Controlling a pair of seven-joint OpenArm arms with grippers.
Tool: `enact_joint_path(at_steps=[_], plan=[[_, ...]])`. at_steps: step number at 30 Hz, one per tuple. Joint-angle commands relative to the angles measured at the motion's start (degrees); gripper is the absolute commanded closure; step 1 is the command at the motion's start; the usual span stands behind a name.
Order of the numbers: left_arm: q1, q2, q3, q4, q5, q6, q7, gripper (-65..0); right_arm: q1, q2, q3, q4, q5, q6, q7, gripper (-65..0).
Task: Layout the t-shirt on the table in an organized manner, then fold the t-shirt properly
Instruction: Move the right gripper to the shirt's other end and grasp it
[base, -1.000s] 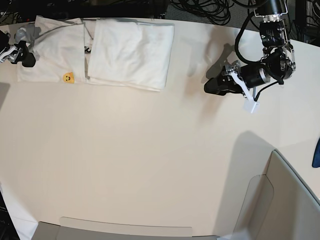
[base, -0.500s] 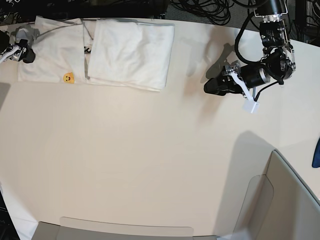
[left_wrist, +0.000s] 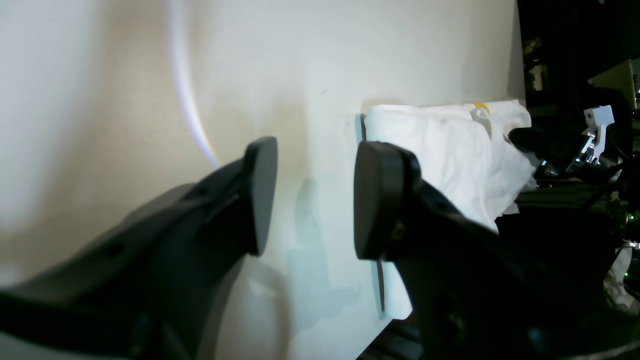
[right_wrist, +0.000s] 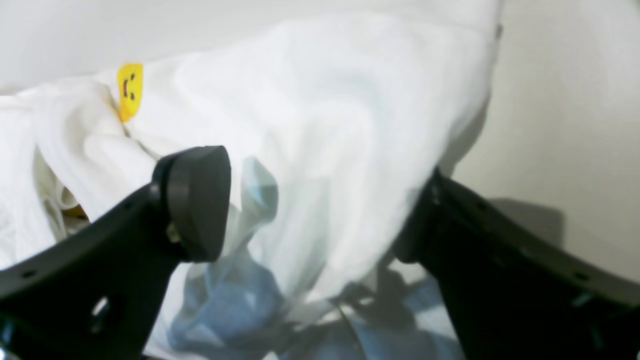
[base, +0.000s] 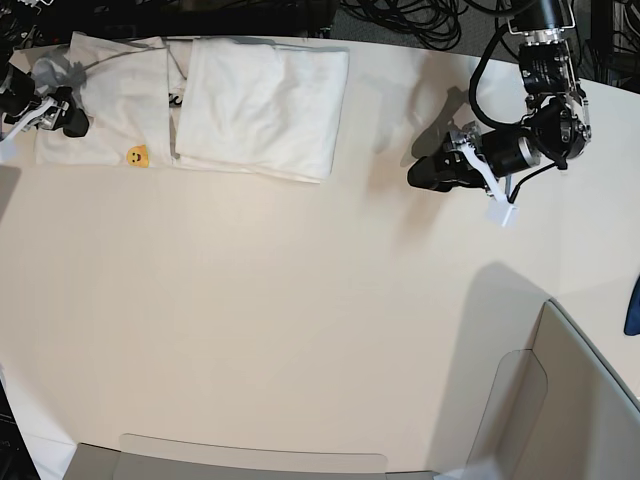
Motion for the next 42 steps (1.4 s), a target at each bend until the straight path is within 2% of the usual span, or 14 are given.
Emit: enact_joint_path(at_steps=[1,4,9,13,21,28,33,35,38,42], plan=[[-0.6,-0.6,-0.5,1.0,-1.3,-0.3,-0.8,-23.1,-0.4,0.3,-0.3,0.0,-1.5,0.6,-2.2,-44.8],[-0.6,-0.6,-0.6,1.0,-1.3,-0.3,-0.8,-23.1,0.4,0.3,-0.3,0.0,-1.4,0.6,-2.2,-34.6],[-0.4,-0.7,-0.7,1.0,-1.3,-0.3,-0.8,-23.1,0.7,0.3,-0.3,0.0,-1.6,0.6,-2.2,-10.6],[-0.3,-0.7,-0.7,1.0,-1.3,-0.3,-0.8,-23.1,0.8,0.3,-0.3,0.0,-1.6,0.6,-2.2,0.0],[-0.2,-2.4,-0.7,1.0,-1.2,-0.3,-0.9,-23.1,0.8,0.0,-0.3,0.6,-1.4,0.6,-2.2,0.0],[3.7,-6.1,-0.8,1.0,-0.8,0.0,-0.9,-23.0,1.1,-0.2,-0.2,5.6,-1.3,0.6,-2.2,0.0],[6.8,-5.8,-0.7,1.0,7.9,0.0,-1.2,-23.0,0.9,-2.2,-0.3,14.1,-1.4,0.6,-2.2,0.0],[8.2,-5.7,-0.1,1.0,10.8,0.0,-3.5,-23.0,0.8,-3.5,-1.0,17.0,-1.6,0.6,-2.2,0.0],[9.7,-5.7,0.3,1.0,14.2,0.0,-5.7,-23.0,0.7,-4.6,-3.0,21.1,-1.6,0.6,-2.2,0.0],[10.6,-5.8,4.8,1.0,18.9,0.0,-7.6,-23.0,0.0,-6.0,-8.1,26.9,-1.6,0.6,-2.2,0.0]])
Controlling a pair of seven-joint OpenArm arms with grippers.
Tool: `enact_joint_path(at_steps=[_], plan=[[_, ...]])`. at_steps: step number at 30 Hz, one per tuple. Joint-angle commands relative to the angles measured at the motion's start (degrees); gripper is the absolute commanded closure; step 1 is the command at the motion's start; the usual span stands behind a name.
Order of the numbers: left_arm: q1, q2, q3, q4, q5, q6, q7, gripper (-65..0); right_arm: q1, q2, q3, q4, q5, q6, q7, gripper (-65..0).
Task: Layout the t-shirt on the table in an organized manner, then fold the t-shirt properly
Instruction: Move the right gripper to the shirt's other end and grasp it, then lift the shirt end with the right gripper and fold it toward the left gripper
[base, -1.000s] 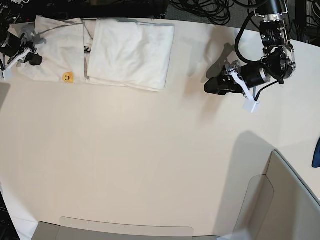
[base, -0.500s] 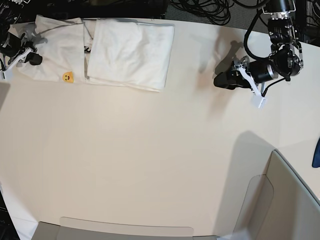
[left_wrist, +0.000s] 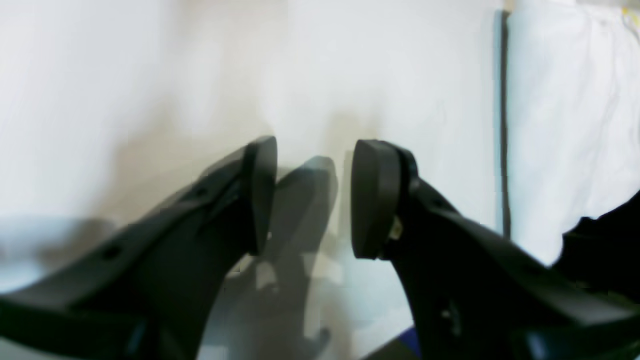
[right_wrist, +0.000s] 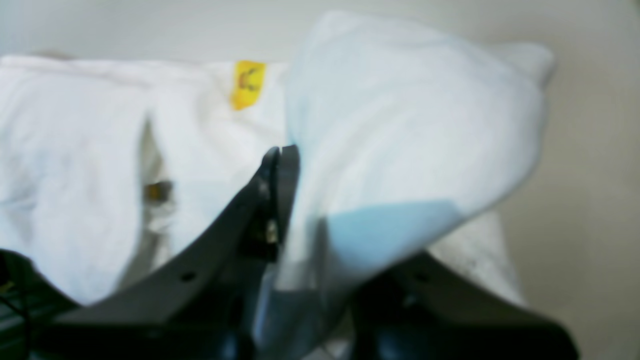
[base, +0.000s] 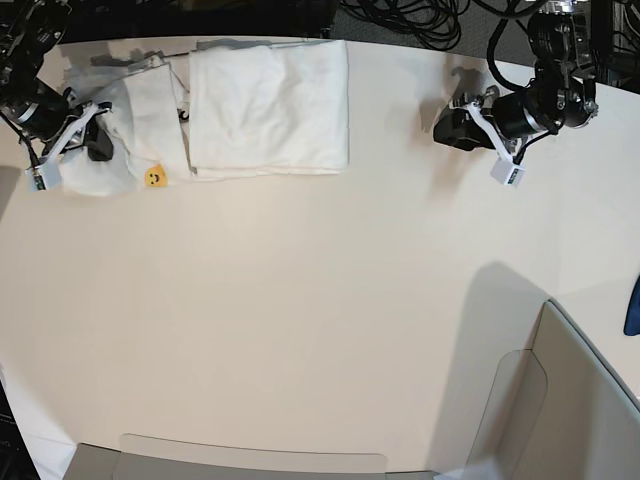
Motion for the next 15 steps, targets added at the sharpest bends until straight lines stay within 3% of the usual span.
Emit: enact_joint_path(at_steps=[1,8,15], plan=[[1.2,-0.4,1.6,0.2,2.9,0.2,1.4,-23.0,0.1,0.4,-0.8,2.4,1.3,0.4,0.8,0.0],[1.8,-0.3,7.9,0.2,9.9,0.2,-0.1,-23.0,1.1,-3.1,-11.0,6.1,1.3,0.4,0.8,0.0],[2.0,-0.7,12.7,0.2,10.2,0.2,0.5,-23.0,2.5,-5.0,-15.0,6.5,1.3,0.4,0.8,0.0]])
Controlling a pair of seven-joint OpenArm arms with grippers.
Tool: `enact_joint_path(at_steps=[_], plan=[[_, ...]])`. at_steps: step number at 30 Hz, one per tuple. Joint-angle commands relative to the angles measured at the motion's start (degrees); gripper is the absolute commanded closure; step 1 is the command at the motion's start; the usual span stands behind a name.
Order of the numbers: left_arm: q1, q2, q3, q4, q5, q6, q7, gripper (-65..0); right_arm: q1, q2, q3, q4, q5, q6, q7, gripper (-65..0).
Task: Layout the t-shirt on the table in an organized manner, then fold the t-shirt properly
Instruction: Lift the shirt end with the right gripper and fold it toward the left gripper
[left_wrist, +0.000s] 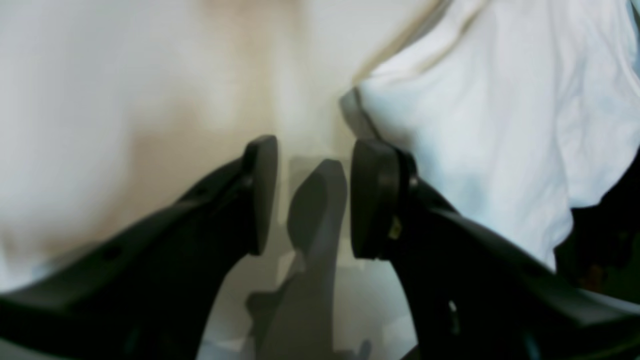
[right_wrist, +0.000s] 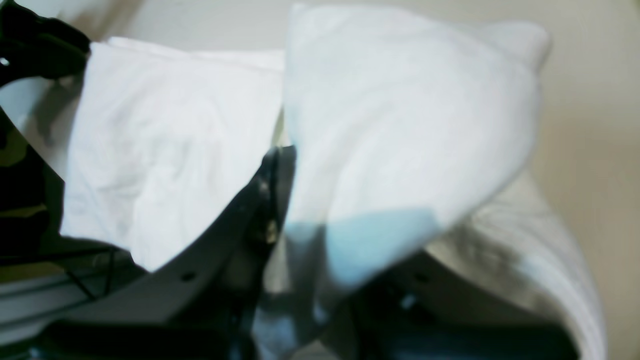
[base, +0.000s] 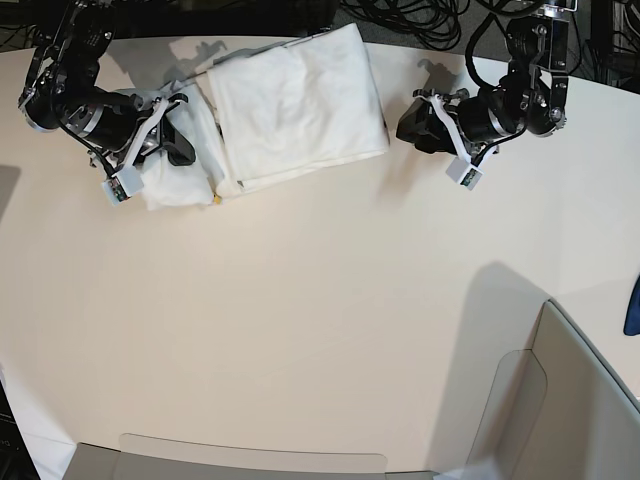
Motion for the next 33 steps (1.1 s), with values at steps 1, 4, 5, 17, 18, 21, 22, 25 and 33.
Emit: enact_joint_path(at_steps=[1,4,5,17,18,21,22,25,33], plan=[[1.5,-0.2,2.2,-0.7,3.9,1.1,6.2,-23.0,0.8,-0.1,0.1,1.2,1.5,0.3,1.0,0.0],[2.2,-2.5,6.9,-0.7,3.9,1.1,6.3,-21.7,2.1,-0.5,0.1,1.2,1.5,0.3,1.0,0.0],[2.4,-3.5,9.1,-0.7,3.9,1.1,6.3,-20.0,2.4,-0.6,0.1,1.2,1.5,0.3,1.0,0.0],[2.1,-11.3,9.7,-0.7,4.0,3.9,5.9,-4.7,5.2,-0.3,0.5,1.1,1.4,0.3,1.0,0.0],[2.1,-11.6,8.6,-0.7,4.0,4.0,5.9,-4.5,5.2,-0.2,0.5,1.1,1.4,0.3,1.0,0.0],[2.0,-11.4,7.0,-0.7,4.0,4.0,5.9,-4.3,5.6,-0.2,0.5,1.1,1.4,0.3,1.0,0.0],[1.9,-11.3,7.2,-0.7,4.0,4.0,5.9,-4.3,5.7,-0.2,0.5,1.1,1.4,0.3,1.0,0.0],[-1.4,-9.3,7.6,-0.9,4.0,4.0,6.2,-4.3,5.9,-0.4,0.5,1.1,1.4,0.3,1.0,0.0],[-9.5,-2.5,7.7,-5.6,4.0,4.0,8.7,-4.3,7.7,-4.3,-2.2,1.1,1.4,0.3,1.0,0.0]])
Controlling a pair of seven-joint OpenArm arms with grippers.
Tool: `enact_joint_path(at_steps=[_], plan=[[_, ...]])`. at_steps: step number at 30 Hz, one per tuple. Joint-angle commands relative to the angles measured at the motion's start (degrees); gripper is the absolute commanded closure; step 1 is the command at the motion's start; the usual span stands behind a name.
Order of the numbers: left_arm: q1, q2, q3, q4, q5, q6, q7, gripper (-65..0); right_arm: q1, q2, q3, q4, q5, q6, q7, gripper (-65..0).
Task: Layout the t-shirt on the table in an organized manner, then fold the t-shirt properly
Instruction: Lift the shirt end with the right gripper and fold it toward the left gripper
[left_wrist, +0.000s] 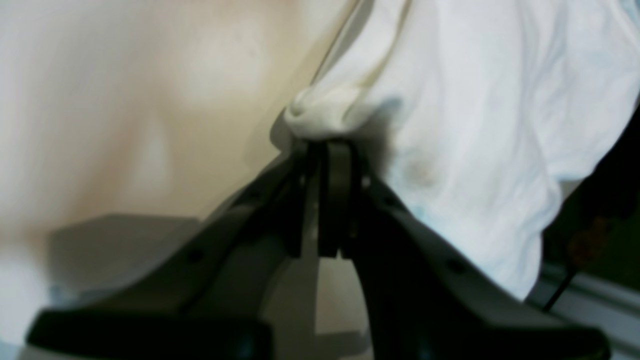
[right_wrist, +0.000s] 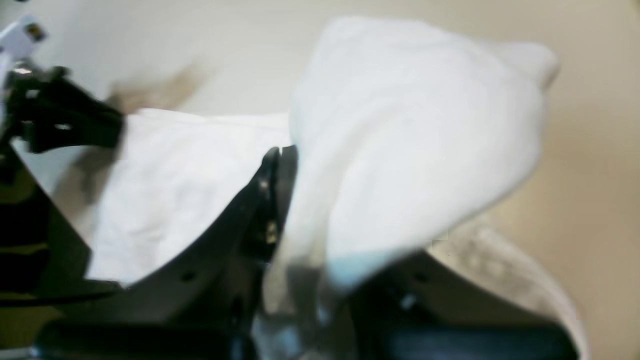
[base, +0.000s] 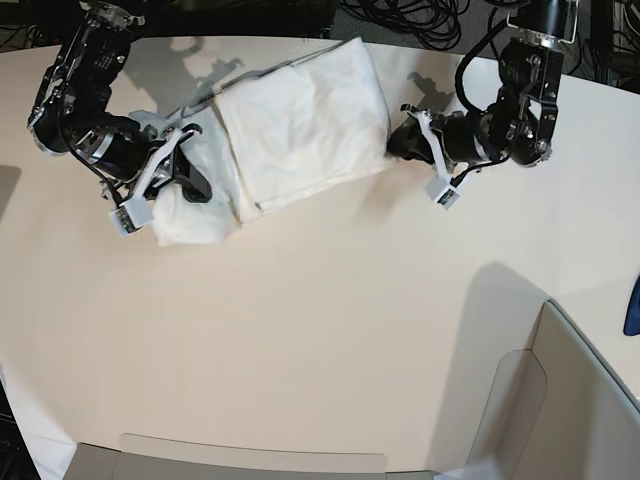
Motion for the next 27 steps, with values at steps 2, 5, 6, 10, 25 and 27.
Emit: enact_joint_path(at_steps=[2,5,6,10,25,27], plan=[[-1.5,0.1,0.3,-2.3,5.4,1.7,3.7,-4.3,0.9,0.0,-3.3,0.9,1.7,0.3,1.3,0.0],[-3.5,0.2,0.3,-3.2,5.4,1.7,3.9,-4.3,0.8,-2.3,-6.7,0.8,-0.3,0.3,1.3,0.0],[-3.8,0.2,0.3,-3.2,5.4,1.7,3.9,-4.3,0.8,-3.2,-7.6,0.8,-2.0,0.3,1.3,0.0],[-4.5,0.2,0.3,-3.2,5.4,1.7,4.0,-4.3,1.1,-6.6,-12.6,0.7,-8.3,0.3,1.3,0.0],[-4.4,0.2,0.3,-3.2,5.4,1.7,3.5,-4.3,5.0,-12.2,-21.4,-14.2,-24.8,0.3,1.3,0.0],[-4.5,0.2,0.3,-3.2,5.4,1.7,3.5,-4.3,6.0,-12.2,-22.5,-17.3,-24.8,0.3,1.3,0.0]])
